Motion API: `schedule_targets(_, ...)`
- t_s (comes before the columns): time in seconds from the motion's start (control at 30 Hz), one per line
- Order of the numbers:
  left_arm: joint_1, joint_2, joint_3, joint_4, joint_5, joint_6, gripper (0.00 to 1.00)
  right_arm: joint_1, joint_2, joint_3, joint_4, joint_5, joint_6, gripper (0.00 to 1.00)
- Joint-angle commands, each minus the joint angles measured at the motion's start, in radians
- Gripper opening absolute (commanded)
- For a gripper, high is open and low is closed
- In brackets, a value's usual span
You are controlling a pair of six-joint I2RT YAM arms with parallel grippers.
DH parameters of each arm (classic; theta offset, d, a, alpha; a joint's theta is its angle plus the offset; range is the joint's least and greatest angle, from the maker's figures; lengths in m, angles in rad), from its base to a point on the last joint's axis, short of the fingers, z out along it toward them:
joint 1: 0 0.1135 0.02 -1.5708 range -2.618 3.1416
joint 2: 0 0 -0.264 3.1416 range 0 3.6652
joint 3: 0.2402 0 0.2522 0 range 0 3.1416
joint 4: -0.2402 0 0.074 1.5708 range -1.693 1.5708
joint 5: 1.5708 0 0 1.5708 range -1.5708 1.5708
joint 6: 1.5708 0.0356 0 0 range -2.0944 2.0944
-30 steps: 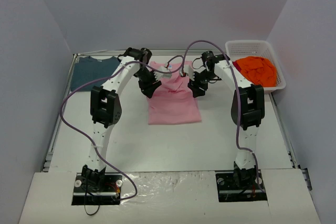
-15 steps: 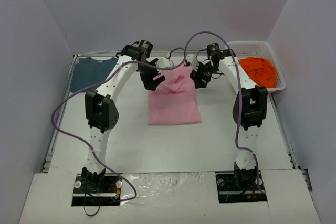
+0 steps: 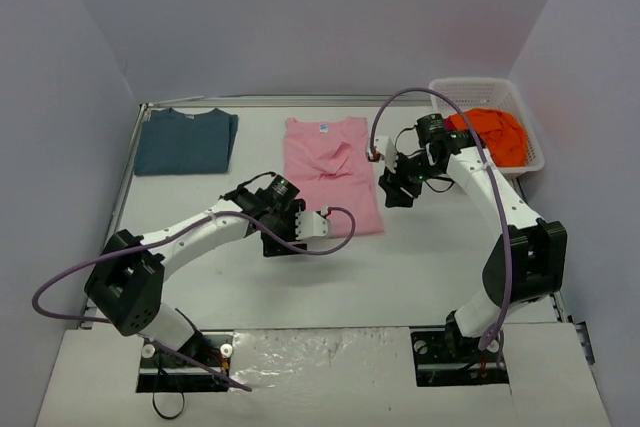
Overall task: Fold and stack the t-shirts
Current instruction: Fold the folded rectangular tshirt in 1/3 of the way, then grab one side of the 2/3 rectangular tshirt with both arms
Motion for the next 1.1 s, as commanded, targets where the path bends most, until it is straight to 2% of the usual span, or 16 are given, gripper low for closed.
schedule_targets(0.0,-0.002,-0.031,-0.079,0.2,-0.119,-0.002,0.7,0.002,-0.025,-0.049,-0.017,-0.039,0.034,0.46)
schedule_targets(0.27,-0.006,0.028,-0.151,0.361,-0.175,-0.014,0.7,-0.003,-0.07,-0.131,0.049,-0.033,0.1,0.45)
schedule_targets(0.57,-0.006,0.09,-0.118,0.344,-0.097,-0.048,0.7,-0.033,-0.057,-0.129,0.055,-0.012,0.111,0.45)
schedule_targets(0.93,-0.002,0.167,-0.095,0.337,-0.095,-0.063,0.69,-0.06,-0.047,-0.143,0.055,-0.013,0.103,0.45)
schedule_targets(1.03,0.003,0.189,-0.078,0.321,-0.086,-0.072,0.63,-0.06,-0.056,-0.158,0.053,-0.015,0.099,0.45)
schedule_targets(1.07,0.005,0.196,-0.073,0.306,-0.083,-0.073,0.52,-0.06,-0.062,-0.163,0.053,-0.015,0.097,0.45)
